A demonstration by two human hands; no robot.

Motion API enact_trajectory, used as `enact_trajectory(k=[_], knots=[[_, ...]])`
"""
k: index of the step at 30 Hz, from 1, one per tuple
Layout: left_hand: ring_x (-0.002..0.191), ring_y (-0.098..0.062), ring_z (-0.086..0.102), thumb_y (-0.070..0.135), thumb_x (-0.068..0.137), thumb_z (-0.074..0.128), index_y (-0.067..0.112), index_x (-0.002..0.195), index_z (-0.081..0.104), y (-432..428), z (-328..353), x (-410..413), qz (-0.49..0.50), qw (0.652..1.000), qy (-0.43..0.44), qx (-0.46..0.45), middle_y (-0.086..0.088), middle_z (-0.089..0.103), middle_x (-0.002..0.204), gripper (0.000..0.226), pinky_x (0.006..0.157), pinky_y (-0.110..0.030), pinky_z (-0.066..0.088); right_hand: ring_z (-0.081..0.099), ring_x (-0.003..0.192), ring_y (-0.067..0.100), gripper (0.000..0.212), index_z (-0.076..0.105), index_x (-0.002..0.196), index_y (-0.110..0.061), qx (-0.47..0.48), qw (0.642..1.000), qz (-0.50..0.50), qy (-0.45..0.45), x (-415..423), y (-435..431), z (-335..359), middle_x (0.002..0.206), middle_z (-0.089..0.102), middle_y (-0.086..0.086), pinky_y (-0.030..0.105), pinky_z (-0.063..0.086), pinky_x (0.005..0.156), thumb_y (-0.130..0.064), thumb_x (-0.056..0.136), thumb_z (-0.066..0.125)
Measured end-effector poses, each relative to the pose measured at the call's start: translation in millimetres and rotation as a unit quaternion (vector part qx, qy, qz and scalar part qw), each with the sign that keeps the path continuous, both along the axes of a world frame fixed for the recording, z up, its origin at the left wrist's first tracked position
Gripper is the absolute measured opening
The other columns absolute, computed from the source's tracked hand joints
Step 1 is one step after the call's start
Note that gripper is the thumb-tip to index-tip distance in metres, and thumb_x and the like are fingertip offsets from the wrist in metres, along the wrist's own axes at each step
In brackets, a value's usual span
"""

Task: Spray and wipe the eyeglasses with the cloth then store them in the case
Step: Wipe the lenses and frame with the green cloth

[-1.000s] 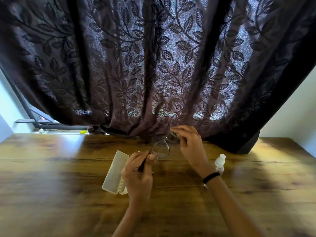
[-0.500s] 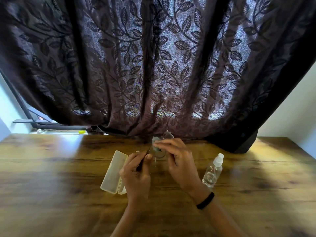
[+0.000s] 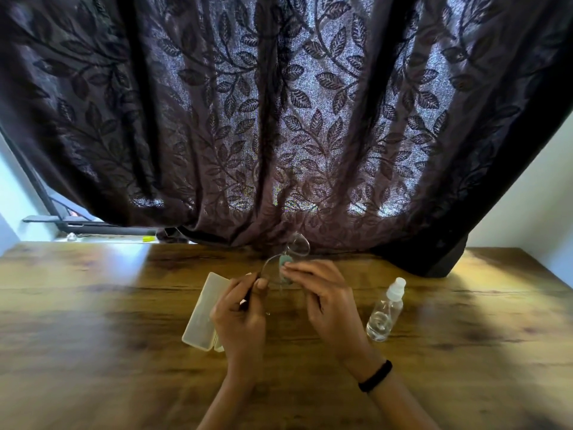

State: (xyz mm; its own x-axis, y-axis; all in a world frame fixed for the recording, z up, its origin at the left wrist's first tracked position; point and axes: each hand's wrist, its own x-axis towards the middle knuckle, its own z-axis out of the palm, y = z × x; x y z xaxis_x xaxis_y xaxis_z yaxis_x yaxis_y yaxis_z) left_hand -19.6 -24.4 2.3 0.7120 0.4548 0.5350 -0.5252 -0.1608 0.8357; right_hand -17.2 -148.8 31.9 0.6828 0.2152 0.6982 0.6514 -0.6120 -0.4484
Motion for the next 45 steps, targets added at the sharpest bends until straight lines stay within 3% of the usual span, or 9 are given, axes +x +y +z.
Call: enact_trajectory(k=[7, 18, 22, 26, 29, 32, 36, 41, 45], knots=[[0.071, 0.002, 0.06, 0.006, 0.078, 0.062, 0.024, 0.082, 0.064, -2, 4, 0, 0.007, 1.0, -0.018, 0.016, 0.008, 0.064, 0.077, 0.019, 0.061, -0.01, 0.046, 0.053, 0.105, 0.007, 0.042, 0.067, 0.107, -0.011, 0.007, 0.999, -0.03, 0.016, 11, 1, 10, 0.109, 0.068, 0.001, 0.011, 0.04, 0.094, 0.016, 0.078, 0.053], [0.069, 0.005, 0.057, -0.008, 0.078, 0.06, 0.01, 0.089, 0.065, 2, 2, 4, 0.031, 0.999, -0.016, 0.033, 0.004, 0.06, 0.074, 0.022, 0.061, -0.007, 0.044, 0.054, 0.105, 0.005, 0.041, 0.067, 0.107, -0.009, 0.018, 0.999, 0.039, 0.016, -18, 13, -1, 0.11, 0.068, 0.004, 0.015, 0.045, 0.093, 0.015, 0.077, 0.054], [0.071, 0.007, 0.056, -0.013, 0.076, 0.06, 0.009, 0.09, 0.065, 1, 4, 3, 0.033, 0.998, -0.019, 0.045, 0.004, 0.06, 0.076, 0.026, 0.063, -0.005, 0.044, 0.06, 0.104, 0.004, 0.039, 0.069, 0.102, -0.014, 0.145, 0.978, 0.106, 0.108, -14, 11, 9, 0.106, 0.069, -0.005, 0.017, 0.049, 0.087, 0.014, 0.08, 0.054], [0.07, 0.008, 0.056, -0.01, 0.077, 0.062, 0.007, 0.085, 0.067, 3, 7, 4, 0.039, 0.998, -0.015, 0.053, 0.008, 0.06, 0.074, 0.02, 0.062, -0.005, 0.044, 0.064, 0.097, 0.005, 0.029, 0.066, 0.103, -0.009, 0.233, 0.969, 0.042, 0.069, 7, -8, 19, 0.105, 0.069, 0.002, 0.014, 0.052, 0.08, 0.009, 0.082, 0.057], [0.07, 0.003, 0.058, -0.006, 0.078, 0.063, 0.005, 0.083, 0.068, 3, 4, 1, 0.021, 0.998, -0.006, 0.065, 0.003, 0.062, 0.073, 0.013, 0.058, -0.007, 0.044, 0.062, 0.099, 0.012, 0.026, 0.067, 0.104, -0.009, 0.167, 0.982, -0.065, 0.052, 32, -25, 24, 0.105, 0.068, 0.002, 0.023, 0.052, 0.085, 0.005, 0.084, 0.057], [0.07, 0.0, 0.06, 0.001, 0.078, 0.063, 0.001, 0.084, 0.068, 0, 4, -2, 0.014, 0.998, 0.0, 0.069, -0.004, 0.065, 0.073, 0.008, 0.056, -0.007, 0.044, 0.059, 0.102, 0.015, 0.028, 0.068, 0.104, -0.007, 0.1, 0.988, -0.097, 0.062, 45, -31, 21, 0.105, 0.069, 0.005, 0.028, 0.05, 0.089, 0.008, 0.084, 0.056], [0.068, 0.003, 0.058, -0.006, 0.078, 0.062, -0.001, 0.084, 0.068, 0, 7, 1, 0.021, 0.998, 0.009, 0.06, -0.004, 0.063, 0.073, 0.01, 0.055, -0.006, 0.043, 0.059, 0.099, 0.011, 0.031, 0.067, 0.105, -0.009, 0.058, 0.994, -0.092, 0.032, 34, -23, 5, 0.106, 0.068, 0.002, 0.011, 0.046, 0.086, 0.009, 0.081, 0.058], [0.075, -0.006, 0.06, -0.005, 0.078, 0.062, -0.002, 0.09, 0.069, -2, -1, 3, 0.007, 0.998, 0.029, 0.049, -0.016, 0.066, 0.083, 0.014, 0.058, -0.008, 0.046, 0.056, 0.102, 0.011, 0.04, 0.068, 0.106, -0.01, 0.043, 0.996, -0.075, 0.022, 23, -7, -1, 0.108, 0.067, 0.002, 0.017, 0.045, 0.09, 0.016, 0.078, 0.055], [0.072, -0.002, 0.06, -0.002, 0.078, 0.062, 0.003, 0.088, 0.068, -1, 1, 1, -0.003, 0.999, 0.022, 0.043, -0.01, 0.066, 0.08, 0.013, 0.056, -0.007, 0.045, 0.054, 0.102, 0.012, 0.048, 0.068, 0.106, -0.009, 0.021, 0.996, -0.085, 0.014, 24, -9, -1, 0.107, 0.067, 0.003, 0.008, 0.039, 0.091, 0.021, 0.073, 0.05]])
